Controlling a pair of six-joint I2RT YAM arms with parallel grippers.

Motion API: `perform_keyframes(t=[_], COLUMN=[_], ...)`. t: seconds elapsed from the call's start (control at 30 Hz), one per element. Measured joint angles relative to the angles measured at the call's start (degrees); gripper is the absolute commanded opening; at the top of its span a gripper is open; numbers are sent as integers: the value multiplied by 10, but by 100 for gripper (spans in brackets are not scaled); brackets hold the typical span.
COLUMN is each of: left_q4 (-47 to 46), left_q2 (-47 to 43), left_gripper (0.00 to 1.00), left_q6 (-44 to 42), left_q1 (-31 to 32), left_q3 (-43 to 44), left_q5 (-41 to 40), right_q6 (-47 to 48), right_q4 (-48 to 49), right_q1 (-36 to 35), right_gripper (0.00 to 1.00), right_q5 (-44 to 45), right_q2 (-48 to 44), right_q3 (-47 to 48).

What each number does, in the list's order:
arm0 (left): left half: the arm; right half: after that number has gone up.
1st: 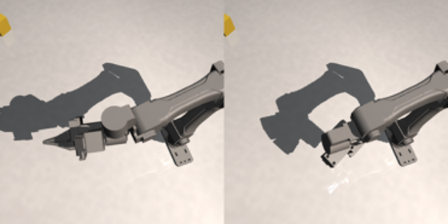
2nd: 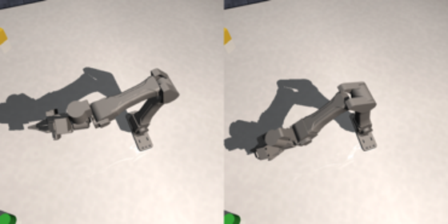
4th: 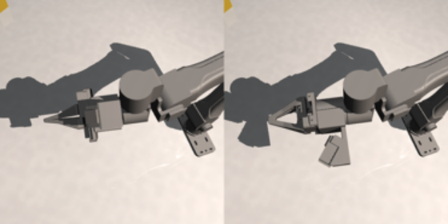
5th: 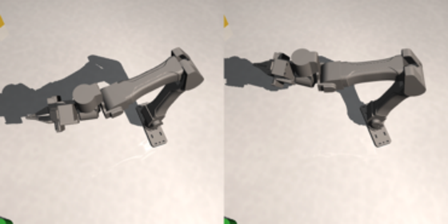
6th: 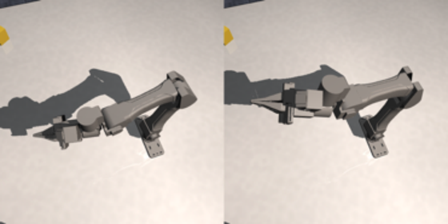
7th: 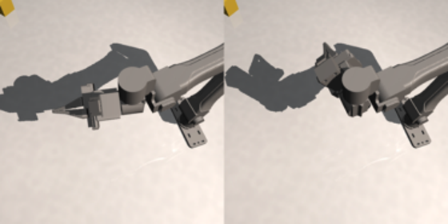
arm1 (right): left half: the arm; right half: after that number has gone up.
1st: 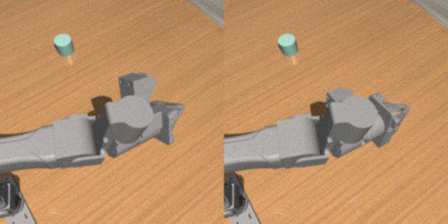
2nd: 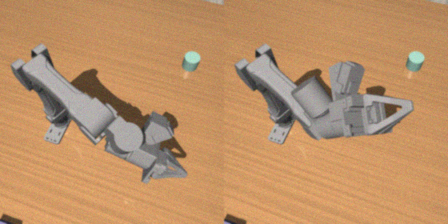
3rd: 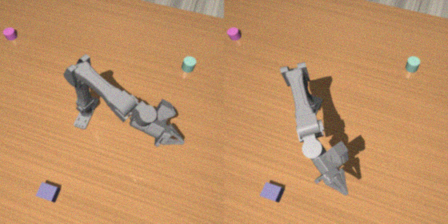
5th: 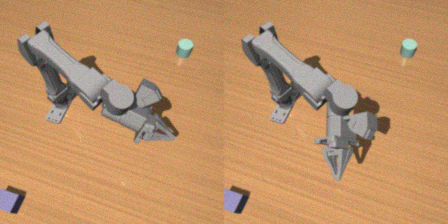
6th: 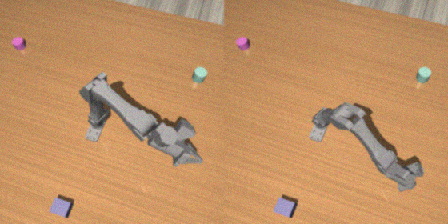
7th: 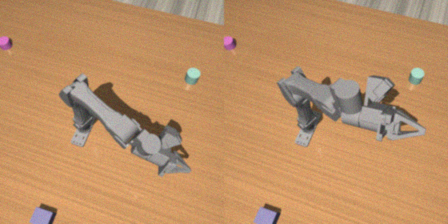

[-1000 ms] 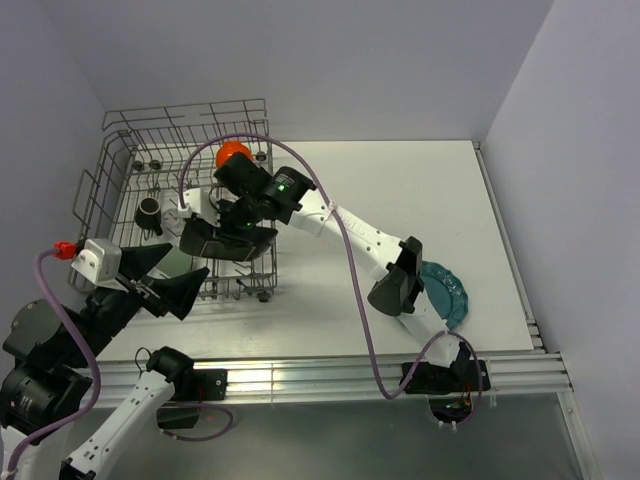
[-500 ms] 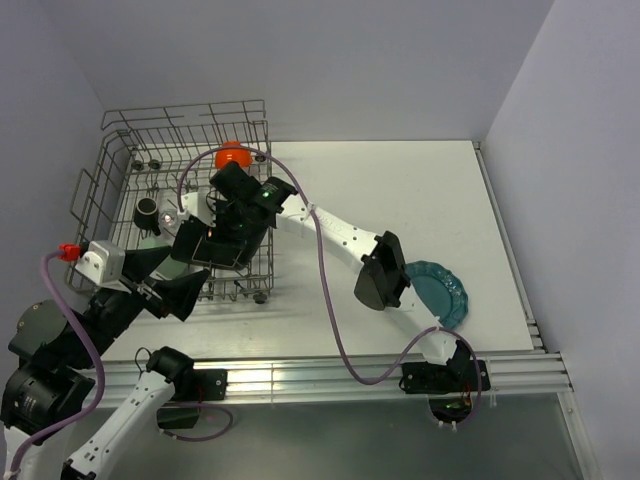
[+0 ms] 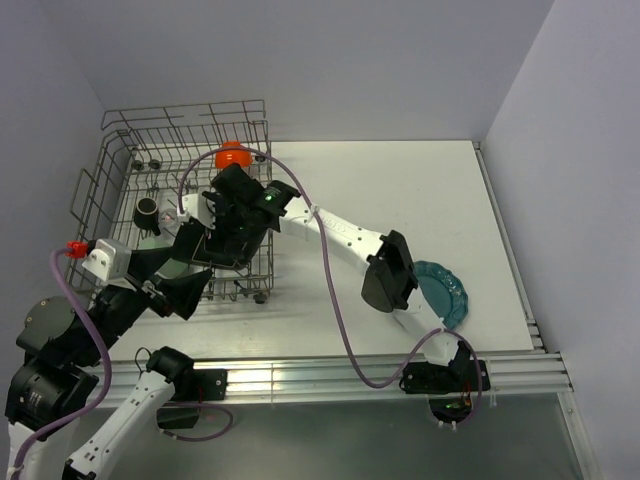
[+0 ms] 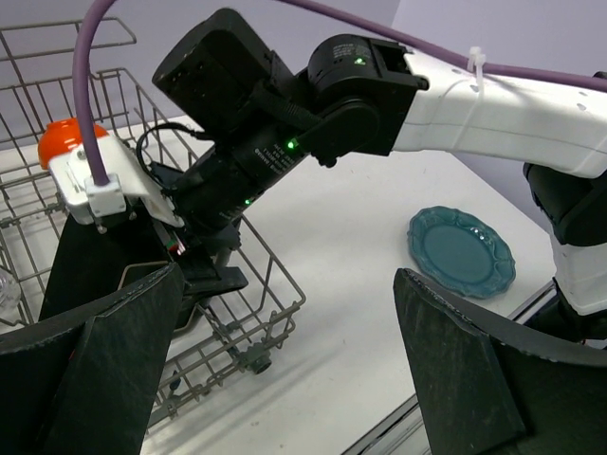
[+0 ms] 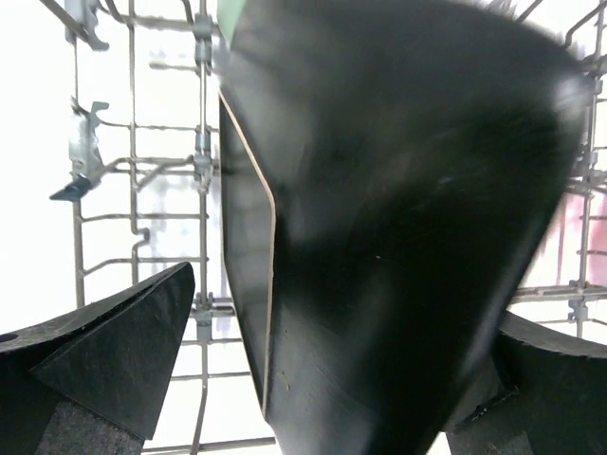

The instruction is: Load the mixed dishes into the dish rack

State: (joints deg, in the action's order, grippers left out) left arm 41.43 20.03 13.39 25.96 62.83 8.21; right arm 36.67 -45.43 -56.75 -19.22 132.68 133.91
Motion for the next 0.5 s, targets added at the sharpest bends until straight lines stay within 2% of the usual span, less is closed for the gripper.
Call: perform_keyframes(t=[0.3,0.5], left_q4=[0,0], left_q2=[0,1], left_gripper=[99,99], left_q6=[2,11], left_q1=[0,0], left_q3=[-2,-2], left_q5=[3,7], right_q6=[-21,-36], right_q4=[32,53], right_q1=[0,8], right_gripper=[100,100], right_q5=[-14,-9], right_q2=[-43,-102], right_q3=[-7,-56])
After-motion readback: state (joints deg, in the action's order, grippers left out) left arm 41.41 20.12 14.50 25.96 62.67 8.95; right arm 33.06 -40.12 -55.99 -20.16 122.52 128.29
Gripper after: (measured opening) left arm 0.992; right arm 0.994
